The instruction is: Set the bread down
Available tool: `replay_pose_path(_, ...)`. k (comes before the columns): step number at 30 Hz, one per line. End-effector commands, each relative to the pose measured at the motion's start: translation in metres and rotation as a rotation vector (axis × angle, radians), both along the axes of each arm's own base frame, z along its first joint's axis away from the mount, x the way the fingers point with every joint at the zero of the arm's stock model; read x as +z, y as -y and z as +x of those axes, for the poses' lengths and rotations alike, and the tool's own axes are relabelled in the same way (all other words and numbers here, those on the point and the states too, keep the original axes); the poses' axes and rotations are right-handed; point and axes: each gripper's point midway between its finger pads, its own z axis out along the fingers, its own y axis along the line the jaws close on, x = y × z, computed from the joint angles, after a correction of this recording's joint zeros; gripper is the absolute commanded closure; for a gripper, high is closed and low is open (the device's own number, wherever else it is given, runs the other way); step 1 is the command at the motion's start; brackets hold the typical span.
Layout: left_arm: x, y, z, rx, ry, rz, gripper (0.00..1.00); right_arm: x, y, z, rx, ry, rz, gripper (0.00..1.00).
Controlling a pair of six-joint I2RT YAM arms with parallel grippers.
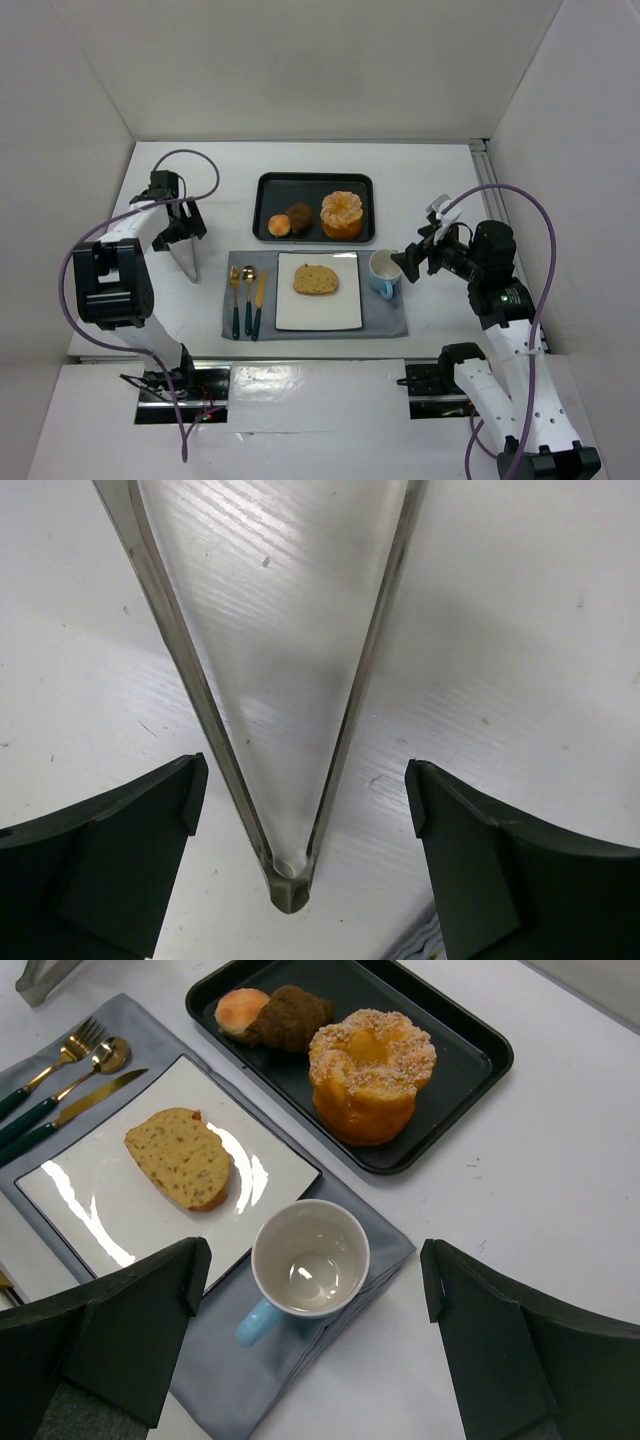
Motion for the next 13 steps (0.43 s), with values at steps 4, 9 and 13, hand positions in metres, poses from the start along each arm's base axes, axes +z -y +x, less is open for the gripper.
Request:
replay_pose_path(4,0.044,0.013,0.011,-0.012,0.147,-0.064,0.0,0.01,-0.002,0.001,0.001,-0.002,0.013,0.0)
replay_pose_path(9,0.092,0.052,0.01,-0.118,0.319,-0.16,0.0,0.013,0.002,0.01,-0.07,-0.05,0.055,0.0)
replay_pose_path(13,0.121,0.091,0.004,-0.267,0.417,-0.181,0.0,0.012,0.014,0.024,-0.184,-0.099,0.078,0.0)
